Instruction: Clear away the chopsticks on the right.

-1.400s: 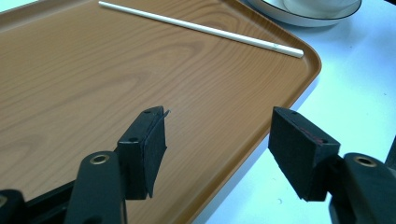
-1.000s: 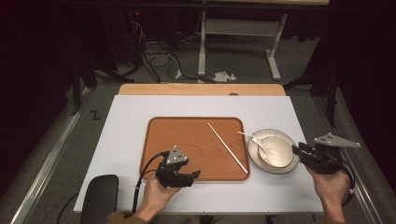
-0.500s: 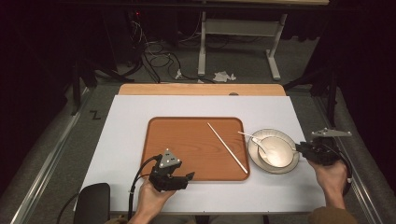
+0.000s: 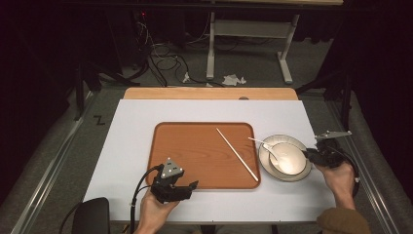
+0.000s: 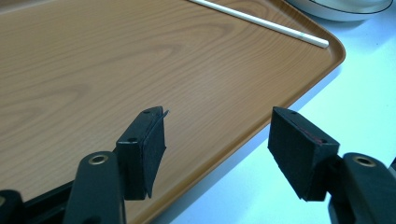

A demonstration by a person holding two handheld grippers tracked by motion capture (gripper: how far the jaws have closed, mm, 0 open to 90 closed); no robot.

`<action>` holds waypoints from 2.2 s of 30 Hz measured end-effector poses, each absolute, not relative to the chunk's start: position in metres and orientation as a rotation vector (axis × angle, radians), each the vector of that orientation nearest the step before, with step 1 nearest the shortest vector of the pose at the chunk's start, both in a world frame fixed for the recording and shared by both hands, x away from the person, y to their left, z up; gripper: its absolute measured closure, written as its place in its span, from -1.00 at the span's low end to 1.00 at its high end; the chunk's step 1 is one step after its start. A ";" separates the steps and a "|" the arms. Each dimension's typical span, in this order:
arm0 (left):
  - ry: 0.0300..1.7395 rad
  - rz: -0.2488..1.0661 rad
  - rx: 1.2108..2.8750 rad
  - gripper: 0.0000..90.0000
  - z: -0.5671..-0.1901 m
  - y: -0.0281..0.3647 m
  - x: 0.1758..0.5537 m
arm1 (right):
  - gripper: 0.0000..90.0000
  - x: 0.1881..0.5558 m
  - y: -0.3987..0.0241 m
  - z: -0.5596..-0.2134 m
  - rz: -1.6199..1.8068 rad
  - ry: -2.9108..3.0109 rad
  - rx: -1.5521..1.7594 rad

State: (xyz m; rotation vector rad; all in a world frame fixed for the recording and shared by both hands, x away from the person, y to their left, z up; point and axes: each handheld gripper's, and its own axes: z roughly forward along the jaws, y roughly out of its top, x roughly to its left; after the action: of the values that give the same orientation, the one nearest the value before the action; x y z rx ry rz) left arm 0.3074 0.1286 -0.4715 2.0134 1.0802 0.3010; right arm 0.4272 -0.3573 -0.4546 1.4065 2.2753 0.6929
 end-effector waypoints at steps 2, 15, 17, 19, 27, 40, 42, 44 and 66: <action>1.085 0.306 2.011 -0.19 -0.471 0.130 0.307 | 0.67 0.429 -0.357 -0.455 0.694 2.284 1.402; 1.114 0.319 2.001 -0.19 -0.472 0.133 0.303 | 0.74 0.438 -0.357 -0.457 0.689 2.315 1.394; 1.116 0.319 2.002 -0.19 -0.472 0.133 0.303 | 0.75 0.439 -0.358 -0.457 0.690 2.320 1.389; 1.116 0.320 2.001 -0.19 -0.472 0.133 0.303 | 0.75 0.440 -0.358 -0.457 0.689 2.323 1.384; 1.116 0.322 2.001 -0.19 -0.472 0.134 0.303 | 0.82 0.440 -0.359 -0.459 0.671 2.335 1.380; 1.112 0.320 2.005 -0.19 -0.472 0.133 0.303 | 0.89 0.438 -0.357 -0.460 0.653 2.325 1.358; 1.110 0.320 2.008 -0.19 -0.472 0.133 0.303 | 0.89 0.437 -0.356 -0.460 0.653 2.317 1.355; 1.106 0.318 2.009 -0.19 -0.472 0.133 0.303 | 0.89 0.437 -0.357 -0.460 0.654 2.306 1.360; 1.001 0.262 2.060 -0.18 -0.471 0.113 0.320 | 0.89 0.386 -0.346 -0.421 0.822 2.203 1.287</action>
State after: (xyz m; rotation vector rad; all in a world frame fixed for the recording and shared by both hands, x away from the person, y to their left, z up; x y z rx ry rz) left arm 0.3204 0.1127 -0.4710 2.0597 1.0012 0.2622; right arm 0.3863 -0.3461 -0.4208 1.2865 2.2027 0.8220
